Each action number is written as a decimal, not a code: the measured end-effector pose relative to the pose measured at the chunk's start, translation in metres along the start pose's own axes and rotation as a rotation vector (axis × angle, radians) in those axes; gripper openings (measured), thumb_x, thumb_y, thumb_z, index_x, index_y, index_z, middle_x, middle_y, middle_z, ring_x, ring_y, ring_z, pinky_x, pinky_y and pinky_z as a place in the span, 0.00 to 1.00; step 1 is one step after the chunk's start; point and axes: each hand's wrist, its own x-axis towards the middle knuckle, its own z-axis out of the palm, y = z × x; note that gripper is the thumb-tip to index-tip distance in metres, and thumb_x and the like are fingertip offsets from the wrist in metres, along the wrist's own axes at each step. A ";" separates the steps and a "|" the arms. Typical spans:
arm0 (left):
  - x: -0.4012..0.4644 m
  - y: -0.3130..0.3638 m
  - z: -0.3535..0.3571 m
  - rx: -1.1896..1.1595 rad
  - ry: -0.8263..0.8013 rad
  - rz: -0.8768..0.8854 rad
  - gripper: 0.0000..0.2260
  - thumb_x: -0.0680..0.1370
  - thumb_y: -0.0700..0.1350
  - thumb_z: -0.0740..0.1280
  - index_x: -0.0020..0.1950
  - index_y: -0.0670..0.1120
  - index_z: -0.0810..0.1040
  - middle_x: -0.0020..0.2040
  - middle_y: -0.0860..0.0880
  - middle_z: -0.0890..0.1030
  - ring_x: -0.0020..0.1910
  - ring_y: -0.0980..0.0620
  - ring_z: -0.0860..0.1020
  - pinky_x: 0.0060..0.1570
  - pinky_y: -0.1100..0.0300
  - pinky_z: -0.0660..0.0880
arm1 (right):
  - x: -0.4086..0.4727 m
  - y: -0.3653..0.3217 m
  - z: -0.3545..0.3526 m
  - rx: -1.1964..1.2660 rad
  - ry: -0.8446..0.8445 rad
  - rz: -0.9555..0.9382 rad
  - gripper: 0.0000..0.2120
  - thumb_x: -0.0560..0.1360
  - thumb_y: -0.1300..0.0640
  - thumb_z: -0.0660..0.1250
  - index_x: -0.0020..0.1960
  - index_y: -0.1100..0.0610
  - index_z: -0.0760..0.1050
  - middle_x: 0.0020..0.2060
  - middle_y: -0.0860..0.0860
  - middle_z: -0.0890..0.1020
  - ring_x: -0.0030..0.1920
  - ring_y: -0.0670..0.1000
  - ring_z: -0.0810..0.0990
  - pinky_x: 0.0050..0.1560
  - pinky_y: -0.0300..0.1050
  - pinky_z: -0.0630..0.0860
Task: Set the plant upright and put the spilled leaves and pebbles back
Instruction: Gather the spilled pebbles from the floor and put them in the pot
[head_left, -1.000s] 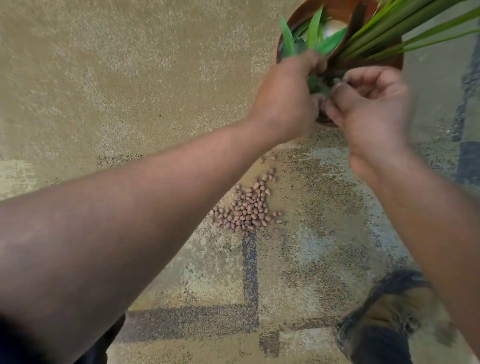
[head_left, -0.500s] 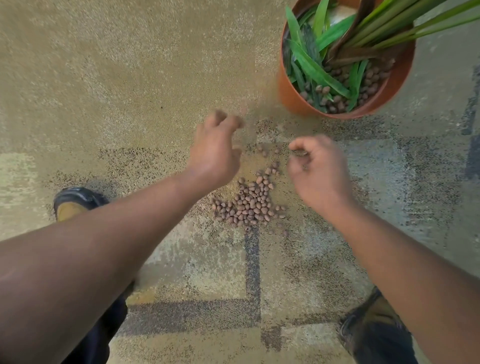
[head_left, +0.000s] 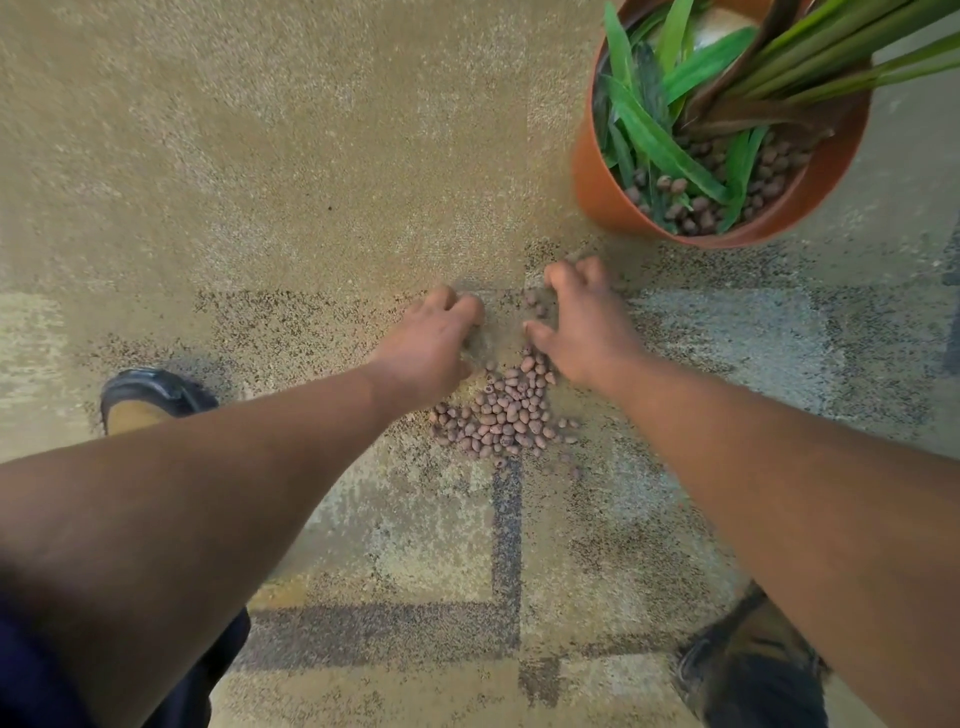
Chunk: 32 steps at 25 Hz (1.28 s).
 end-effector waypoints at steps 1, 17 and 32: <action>-0.001 0.003 0.003 0.001 -0.005 0.022 0.18 0.76 0.41 0.74 0.62 0.52 0.74 0.58 0.51 0.71 0.55 0.51 0.74 0.63 0.53 0.76 | 0.000 -0.001 0.003 -0.058 0.004 -0.056 0.19 0.77 0.53 0.73 0.64 0.52 0.70 0.65 0.56 0.69 0.54 0.52 0.77 0.60 0.45 0.75; -0.001 0.009 0.001 -0.032 -0.011 0.056 0.10 0.80 0.36 0.66 0.44 0.50 0.77 0.50 0.53 0.75 0.50 0.51 0.80 0.44 0.63 0.81 | -0.026 -0.004 -0.010 0.087 -0.002 0.022 0.07 0.79 0.64 0.68 0.45 0.54 0.77 0.50 0.49 0.78 0.47 0.48 0.79 0.54 0.44 0.82; 0.035 0.138 -0.110 -0.582 0.493 0.188 0.04 0.78 0.43 0.74 0.51 0.45 0.84 0.50 0.50 0.80 0.43 0.55 0.79 0.48 0.59 0.80 | -0.034 -0.035 -0.147 1.557 0.467 0.458 0.04 0.79 0.64 0.71 0.48 0.57 0.78 0.43 0.54 0.85 0.40 0.49 0.85 0.43 0.38 0.81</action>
